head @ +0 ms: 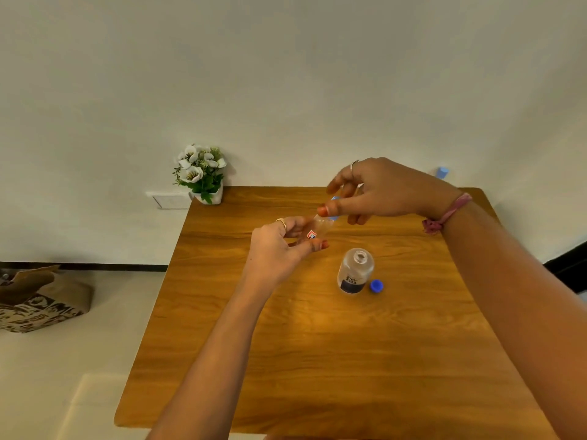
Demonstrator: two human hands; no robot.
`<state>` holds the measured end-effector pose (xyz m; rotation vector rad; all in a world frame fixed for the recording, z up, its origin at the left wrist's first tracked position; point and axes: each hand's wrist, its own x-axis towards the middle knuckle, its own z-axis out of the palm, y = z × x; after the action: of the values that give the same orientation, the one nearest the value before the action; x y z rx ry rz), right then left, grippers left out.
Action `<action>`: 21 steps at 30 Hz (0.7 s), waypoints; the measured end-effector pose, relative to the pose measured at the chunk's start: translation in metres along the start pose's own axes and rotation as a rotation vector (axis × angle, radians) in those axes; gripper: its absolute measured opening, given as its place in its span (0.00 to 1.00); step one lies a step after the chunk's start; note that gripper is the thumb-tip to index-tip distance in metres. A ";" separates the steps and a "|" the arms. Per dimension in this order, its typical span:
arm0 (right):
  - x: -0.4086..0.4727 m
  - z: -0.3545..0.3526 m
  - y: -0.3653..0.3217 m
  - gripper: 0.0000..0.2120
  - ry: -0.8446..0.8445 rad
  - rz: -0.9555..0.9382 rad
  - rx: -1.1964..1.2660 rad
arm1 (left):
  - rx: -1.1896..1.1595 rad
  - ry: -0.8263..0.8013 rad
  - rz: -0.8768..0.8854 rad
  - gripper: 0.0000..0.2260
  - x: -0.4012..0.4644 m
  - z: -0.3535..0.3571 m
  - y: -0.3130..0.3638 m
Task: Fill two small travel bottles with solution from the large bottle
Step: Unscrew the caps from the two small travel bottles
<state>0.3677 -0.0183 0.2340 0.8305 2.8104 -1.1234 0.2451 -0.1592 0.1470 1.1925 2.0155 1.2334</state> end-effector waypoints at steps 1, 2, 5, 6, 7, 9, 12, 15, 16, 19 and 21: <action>0.001 0.003 -0.001 0.19 -0.011 -0.011 -0.010 | -0.005 -0.005 0.000 0.20 -0.001 -0.001 -0.001; 0.001 0.005 -0.001 0.17 -0.014 -0.039 -0.024 | -0.016 -0.005 -0.003 0.19 -0.002 -0.001 -0.001; 0.001 0.006 -0.002 0.25 -0.028 -0.067 -0.002 | -0.077 0.005 -0.028 0.18 -0.004 -0.005 -0.005; 0.001 0.006 -0.002 0.27 -0.036 -0.028 0.012 | -0.082 0.001 -0.034 0.18 -0.004 -0.006 -0.006; 0.002 0.007 -0.001 0.25 -0.044 -0.002 -0.006 | -0.082 -0.006 -0.034 0.18 -0.005 -0.006 -0.007; 0.003 0.010 -0.001 0.20 -0.043 -0.017 -0.069 | -0.086 -0.019 -0.035 0.18 -0.005 -0.005 -0.009; 0.003 0.009 -0.001 0.26 -0.058 -0.060 -0.095 | -0.098 -0.021 -0.034 0.18 -0.004 -0.004 -0.013; 0.004 0.009 -0.002 0.22 -0.080 0.010 -0.088 | -0.095 -0.039 -0.041 0.18 -0.003 -0.001 -0.012; 0.005 0.010 -0.002 0.18 -0.078 -0.005 -0.135 | -0.090 -0.046 -0.041 0.17 -0.003 0.000 -0.012; 0.005 0.010 -0.003 0.18 -0.087 -0.066 -0.186 | -0.098 -0.051 -0.046 0.16 0.000 0.004 -0.012; 0.005 0.010 -0.001 0.23 -0.074 -0.024 -0.150 | -0.100 -0.054 -0.059 0.17 0.001 0.006 -0.013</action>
<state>0.3614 -0.0228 0.2263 0.7292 2.8082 -0.9114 0.2434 -0.1579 0.1329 1.0993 1.9131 1.2452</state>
